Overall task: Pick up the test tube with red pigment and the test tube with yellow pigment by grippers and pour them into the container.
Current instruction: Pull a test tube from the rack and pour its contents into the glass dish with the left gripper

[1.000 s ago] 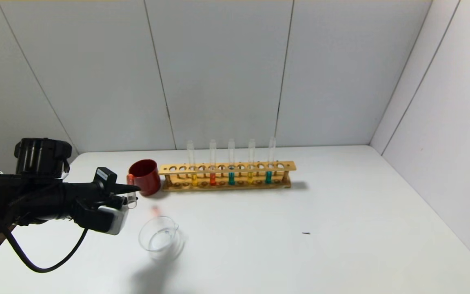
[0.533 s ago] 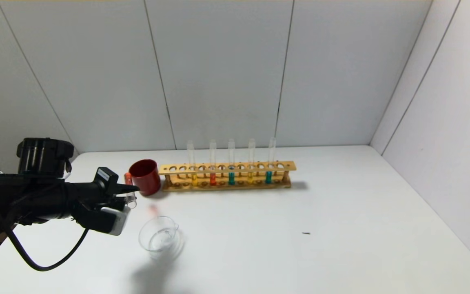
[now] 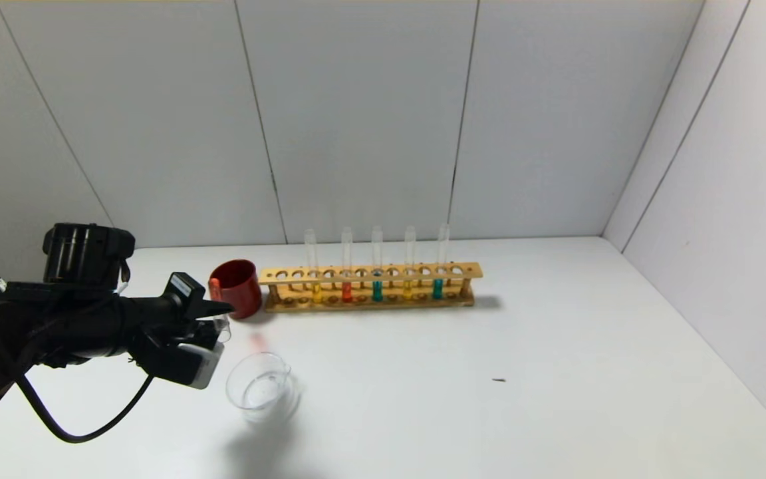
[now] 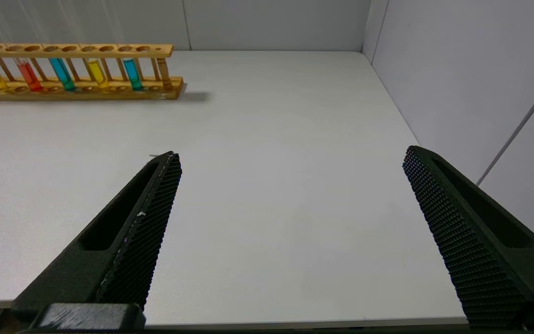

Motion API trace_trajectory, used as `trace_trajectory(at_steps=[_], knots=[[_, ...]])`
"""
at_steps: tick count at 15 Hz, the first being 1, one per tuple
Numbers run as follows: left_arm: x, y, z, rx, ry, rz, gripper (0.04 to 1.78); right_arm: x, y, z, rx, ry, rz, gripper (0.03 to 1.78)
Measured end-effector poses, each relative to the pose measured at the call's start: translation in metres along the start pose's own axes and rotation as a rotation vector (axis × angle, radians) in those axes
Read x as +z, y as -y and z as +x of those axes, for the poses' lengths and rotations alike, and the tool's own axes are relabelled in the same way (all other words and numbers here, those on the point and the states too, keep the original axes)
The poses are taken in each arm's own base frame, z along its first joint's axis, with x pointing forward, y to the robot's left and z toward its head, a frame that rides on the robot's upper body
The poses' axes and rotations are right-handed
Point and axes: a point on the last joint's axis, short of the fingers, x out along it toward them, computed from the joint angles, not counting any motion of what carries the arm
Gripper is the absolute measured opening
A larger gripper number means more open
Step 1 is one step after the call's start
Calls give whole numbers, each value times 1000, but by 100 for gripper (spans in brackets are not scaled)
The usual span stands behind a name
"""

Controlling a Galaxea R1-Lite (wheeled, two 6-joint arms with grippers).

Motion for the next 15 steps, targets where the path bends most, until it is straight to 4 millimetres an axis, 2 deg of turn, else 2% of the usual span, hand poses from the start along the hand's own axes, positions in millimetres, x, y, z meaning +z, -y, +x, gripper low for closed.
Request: trace_trajectory(at_steps=[15], knots=[[-7,-3,3,-52,-17,287,31,0,0,0,0,0,0,175]])
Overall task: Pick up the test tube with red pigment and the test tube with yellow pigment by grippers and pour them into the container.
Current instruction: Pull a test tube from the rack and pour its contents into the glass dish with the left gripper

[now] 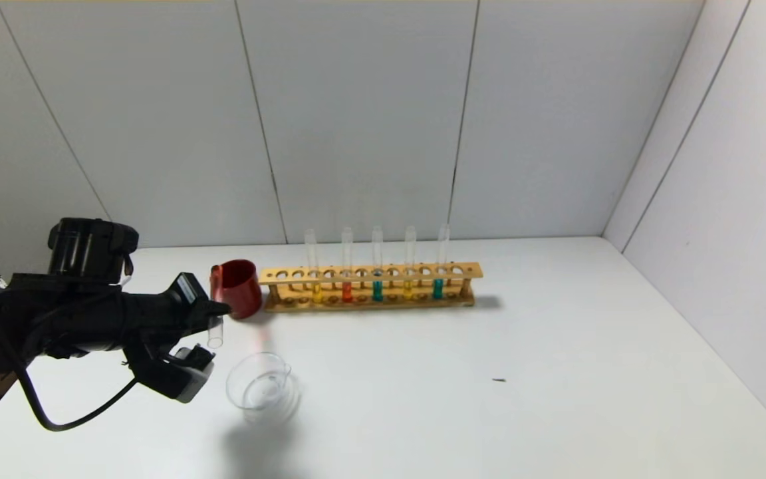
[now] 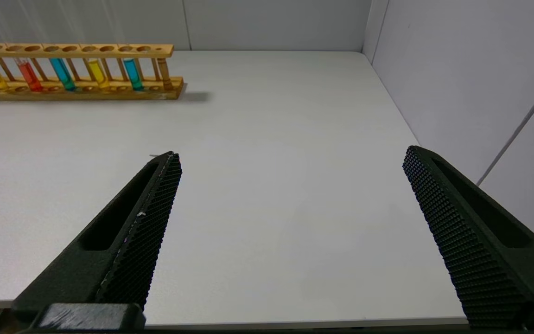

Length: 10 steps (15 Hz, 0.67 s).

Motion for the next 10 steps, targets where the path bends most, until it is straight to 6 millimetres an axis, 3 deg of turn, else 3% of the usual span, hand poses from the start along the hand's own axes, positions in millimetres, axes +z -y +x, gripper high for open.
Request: trace_trajectory(at_steps=[10], knots=[[-4,-1,6,-9,4,48,31,0,0,0,0,0,0,175]])
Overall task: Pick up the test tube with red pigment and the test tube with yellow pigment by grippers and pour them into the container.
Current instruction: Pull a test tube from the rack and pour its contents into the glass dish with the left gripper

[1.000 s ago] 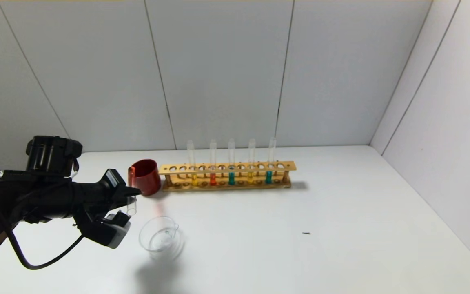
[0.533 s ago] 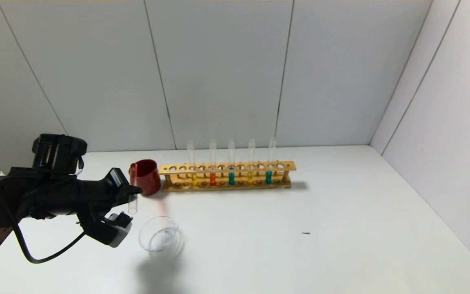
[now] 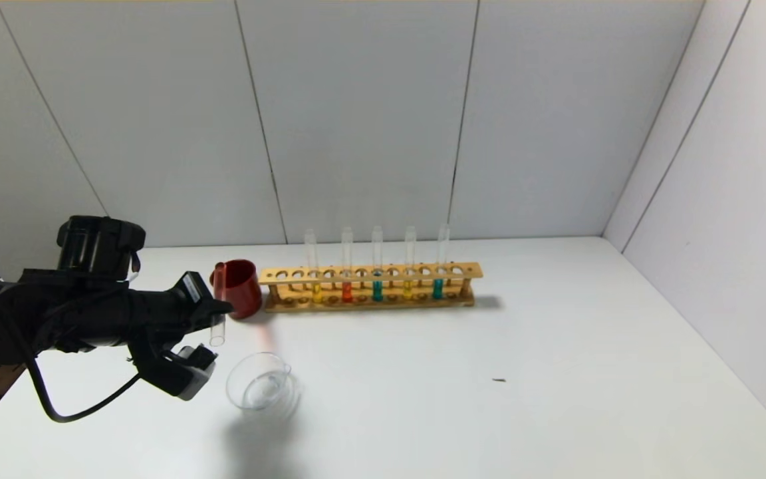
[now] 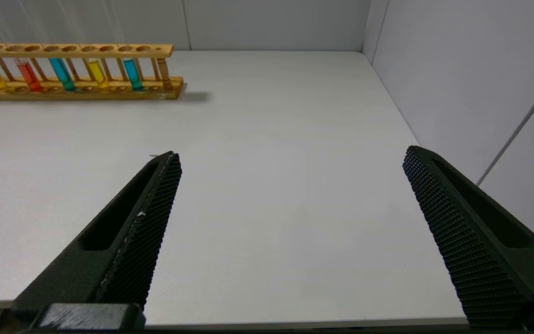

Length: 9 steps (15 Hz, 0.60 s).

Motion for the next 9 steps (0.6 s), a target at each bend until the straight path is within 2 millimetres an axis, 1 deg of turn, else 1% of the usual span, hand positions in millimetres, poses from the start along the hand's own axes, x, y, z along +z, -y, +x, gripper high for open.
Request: trace_trajectory(at_steps=[9], knots=[[-2,-3,3,-14,-30,50,31,0,0,0,0,0,0,175]])
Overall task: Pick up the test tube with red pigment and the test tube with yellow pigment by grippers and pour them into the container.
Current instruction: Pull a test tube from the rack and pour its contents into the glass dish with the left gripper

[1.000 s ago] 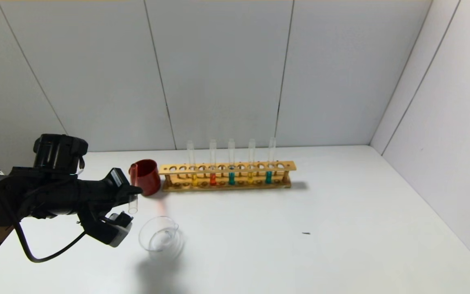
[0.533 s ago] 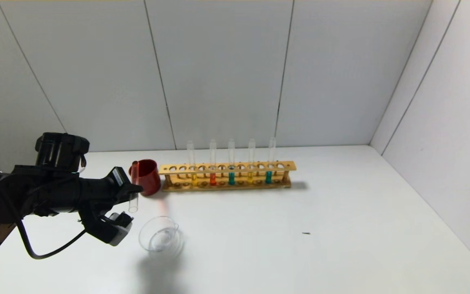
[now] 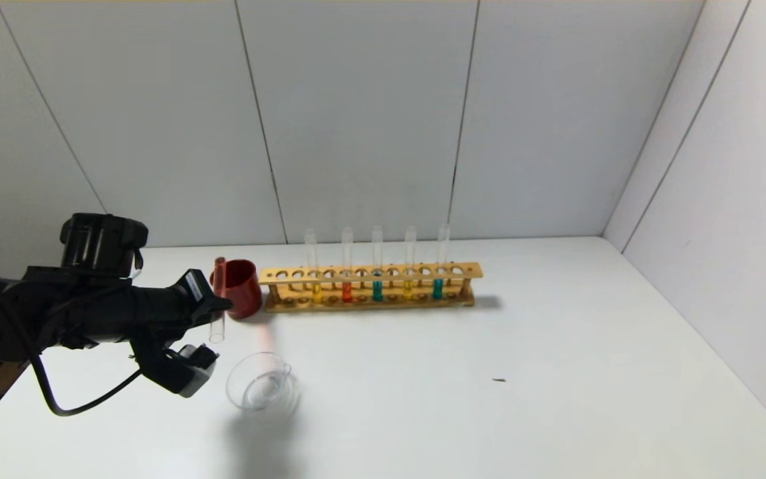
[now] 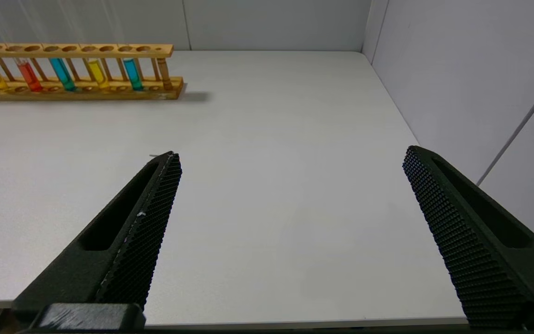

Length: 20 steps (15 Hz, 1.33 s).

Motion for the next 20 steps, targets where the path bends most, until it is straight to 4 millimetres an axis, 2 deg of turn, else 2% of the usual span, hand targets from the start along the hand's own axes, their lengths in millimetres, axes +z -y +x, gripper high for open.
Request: trace_trajectory(at_steps=[9,13,20], knots=[[4,-14,9,-3,-24,86,31,0,0,0,0,0,0,175],[1,-17,10,4,-61,109,31,0,0,0,0,0,0,175],[9,-20,16,5,-52,126,31,0,0,0,0,0,0,175]])
